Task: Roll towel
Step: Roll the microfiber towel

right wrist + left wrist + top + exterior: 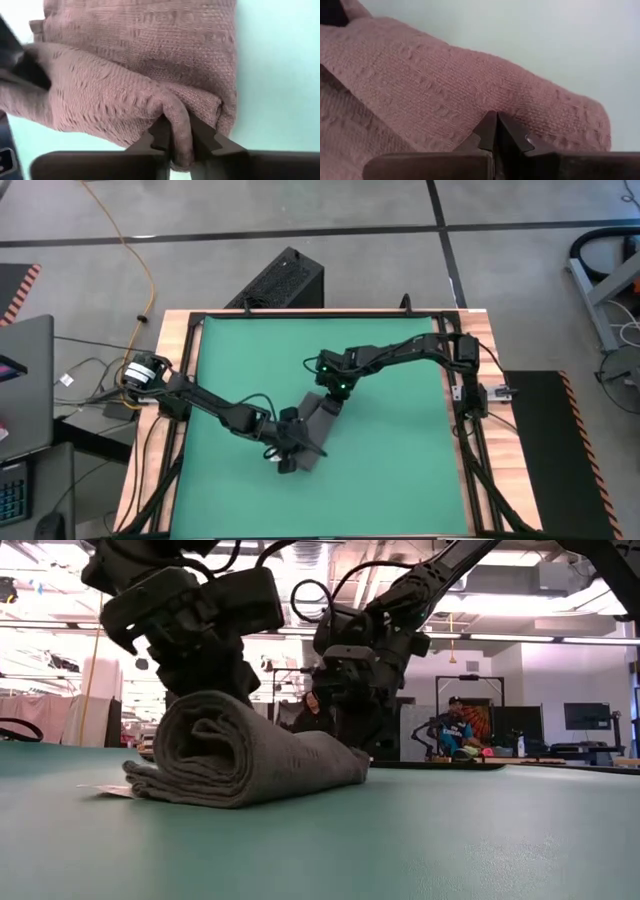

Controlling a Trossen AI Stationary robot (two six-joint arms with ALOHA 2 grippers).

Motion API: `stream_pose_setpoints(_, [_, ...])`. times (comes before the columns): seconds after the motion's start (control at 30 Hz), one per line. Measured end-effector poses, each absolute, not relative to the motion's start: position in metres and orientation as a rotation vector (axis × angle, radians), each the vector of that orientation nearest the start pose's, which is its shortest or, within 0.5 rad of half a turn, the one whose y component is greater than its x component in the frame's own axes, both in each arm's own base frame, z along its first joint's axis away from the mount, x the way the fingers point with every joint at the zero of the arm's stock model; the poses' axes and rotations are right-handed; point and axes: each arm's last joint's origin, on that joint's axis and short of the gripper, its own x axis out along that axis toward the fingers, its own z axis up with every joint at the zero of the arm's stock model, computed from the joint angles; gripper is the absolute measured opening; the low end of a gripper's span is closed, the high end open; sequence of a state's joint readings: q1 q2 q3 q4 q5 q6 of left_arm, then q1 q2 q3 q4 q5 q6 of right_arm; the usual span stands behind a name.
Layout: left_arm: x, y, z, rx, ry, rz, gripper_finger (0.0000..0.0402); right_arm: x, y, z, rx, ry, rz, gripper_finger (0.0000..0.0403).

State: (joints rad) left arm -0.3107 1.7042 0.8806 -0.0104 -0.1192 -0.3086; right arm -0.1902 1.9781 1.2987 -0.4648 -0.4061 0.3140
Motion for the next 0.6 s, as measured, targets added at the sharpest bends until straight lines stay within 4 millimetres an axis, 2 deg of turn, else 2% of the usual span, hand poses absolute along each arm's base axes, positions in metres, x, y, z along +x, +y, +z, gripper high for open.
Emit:
stream_pose_setpoints(0.23, [0.312, -0.099, 0.152, -0.104, 0.87, -0.03, 0.0, 0.382, -0.071, 0.179, 0.527, 1.028, 0.056, 0.0106])
stream_pose_setpoints(0.43, [0.311, -0.101, 0.152, -0.076, 0.868, -0.018, 0.0, 0.377, -0.084, 0.188, 0.515, 0.997, 0.077, 0.012])
stream_pose_setpoints(0.6, [0.309, -0.106, 0.152, -0.062, 0.869, -0.011, 0.0, 0.377, -0.09, 0.194, 0.508, 0.935, 0.201, 0.0133])
